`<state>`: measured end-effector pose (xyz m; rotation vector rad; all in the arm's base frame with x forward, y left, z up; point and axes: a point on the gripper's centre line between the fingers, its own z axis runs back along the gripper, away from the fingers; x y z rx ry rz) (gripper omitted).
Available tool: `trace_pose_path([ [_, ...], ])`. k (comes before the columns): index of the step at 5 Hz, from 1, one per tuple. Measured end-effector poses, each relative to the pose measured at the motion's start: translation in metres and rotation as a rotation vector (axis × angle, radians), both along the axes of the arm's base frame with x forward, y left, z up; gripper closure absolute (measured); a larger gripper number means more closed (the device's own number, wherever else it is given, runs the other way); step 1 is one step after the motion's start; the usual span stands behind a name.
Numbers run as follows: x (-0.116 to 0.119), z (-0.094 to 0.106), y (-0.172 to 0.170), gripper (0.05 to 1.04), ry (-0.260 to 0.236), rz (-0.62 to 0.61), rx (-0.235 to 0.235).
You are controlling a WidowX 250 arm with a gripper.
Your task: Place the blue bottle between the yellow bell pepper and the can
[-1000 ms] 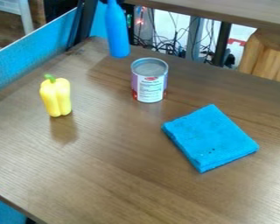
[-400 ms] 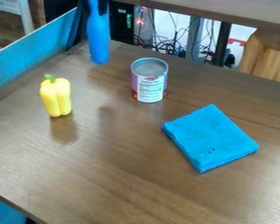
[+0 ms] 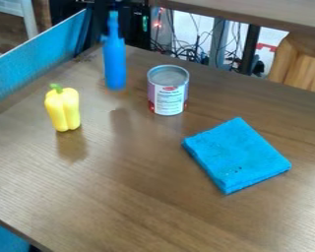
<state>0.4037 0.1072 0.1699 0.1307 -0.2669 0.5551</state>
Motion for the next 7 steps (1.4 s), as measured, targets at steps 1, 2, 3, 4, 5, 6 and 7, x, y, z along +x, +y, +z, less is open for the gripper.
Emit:
trace_pose_path([
  [1,0.001,-0.01,0.001,0.738,0.028,-0.014,-0.006],
  [2,0.0,-0.017,0.003,0.738,0.046,-0.018,-0.022],
  [3,-0.002,-0.018,0.011,0.738,0.043,-0.01,-0.043],
  [4,-0.002,-0.018,0.011,0.678,0.041,-0.016,-0.056],
  [5,-0.003,-0.021,0.01,0.363,0.046,-0.03,-0.062],
  [6,-0.003,-0.023,0.01,0.099,0.046,-0.035,-0.065],
  [7,-0.003,-0.023,0.009,0.076,0.044,-0.039,-0.066],
])
